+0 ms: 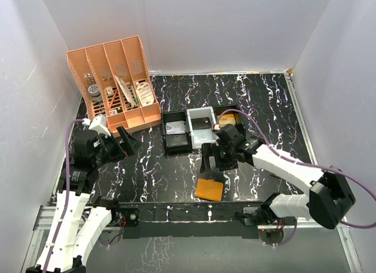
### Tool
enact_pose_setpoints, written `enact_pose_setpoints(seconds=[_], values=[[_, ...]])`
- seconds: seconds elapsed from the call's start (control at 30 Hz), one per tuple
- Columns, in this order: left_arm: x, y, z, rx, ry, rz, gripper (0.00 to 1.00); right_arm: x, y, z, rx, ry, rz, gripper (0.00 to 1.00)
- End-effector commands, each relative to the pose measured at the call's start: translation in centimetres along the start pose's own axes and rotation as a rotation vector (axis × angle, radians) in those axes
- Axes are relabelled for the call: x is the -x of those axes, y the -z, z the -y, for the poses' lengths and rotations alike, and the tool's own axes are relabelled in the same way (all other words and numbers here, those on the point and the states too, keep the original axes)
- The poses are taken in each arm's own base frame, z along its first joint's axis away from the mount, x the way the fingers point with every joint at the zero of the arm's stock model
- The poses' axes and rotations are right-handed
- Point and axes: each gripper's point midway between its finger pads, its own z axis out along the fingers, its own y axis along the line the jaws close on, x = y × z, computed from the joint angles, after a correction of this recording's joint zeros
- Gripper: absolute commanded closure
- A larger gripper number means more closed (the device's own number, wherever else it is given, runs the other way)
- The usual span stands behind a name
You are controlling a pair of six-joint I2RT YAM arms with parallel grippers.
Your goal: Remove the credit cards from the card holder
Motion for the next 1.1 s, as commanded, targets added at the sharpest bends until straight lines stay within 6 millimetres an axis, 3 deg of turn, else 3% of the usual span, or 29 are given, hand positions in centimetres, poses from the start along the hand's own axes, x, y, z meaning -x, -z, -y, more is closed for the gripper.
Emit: enact_pose_setpoints(seconds=[0.0,0.07,0.13,0.27,0.43,0.7,0.77,1.0,1.07], values=[[0.2,0.2,-0.3,0.020,0.029,0.020,0.01,6.2,-1.0,-4.4,0.048,-0.028,0.200,0.03],[-0.1,0.0,-0.8,0.042,0.052,0.018,0.01,7.1,-2.2,-6.5,0.034,-0.023,0.240,0.03],[-0.3,0.0,-1.4,0.078,0.077,0.014,0.01,8.0,-3.5,-7.2,-0.009,-0.067,0.283,0.03],[-0.9,0.3,-2.9,0.159,0.133,0.017,0.01,9.2,-6.0,-7.7,-0.037,-0.185,0.302,0.06],[-1.8,0.5,-2.9,0.157,0.187,0.004,0.01,10.6,-7.4,-7.3,-0.090,-0.248,0.342,0.04],[-4.1,1.1,-3.2,0.157,0.200,-0.079,0.01,13.0,-7.8,-1.9,-0.398,-0.344,0.491,0.02],[-4.4,1.1,-2.8,0.133,0.208,-0.088,0.01,13.0,-8.7,-0.6,-0.474,-0.341,0.474,0.02],[-4.5,0.9,-2.8,0.116,0.216,-0.073,0.01,14.4,-8.5,2.0,-0.592,-0.320,0.455,0.02],[-4.1,0.7,-2.1,0.068,0.201,-0.056,0.01,14.7,-7.7,1.7,-0.612,-0.262,0.442,0.02]])
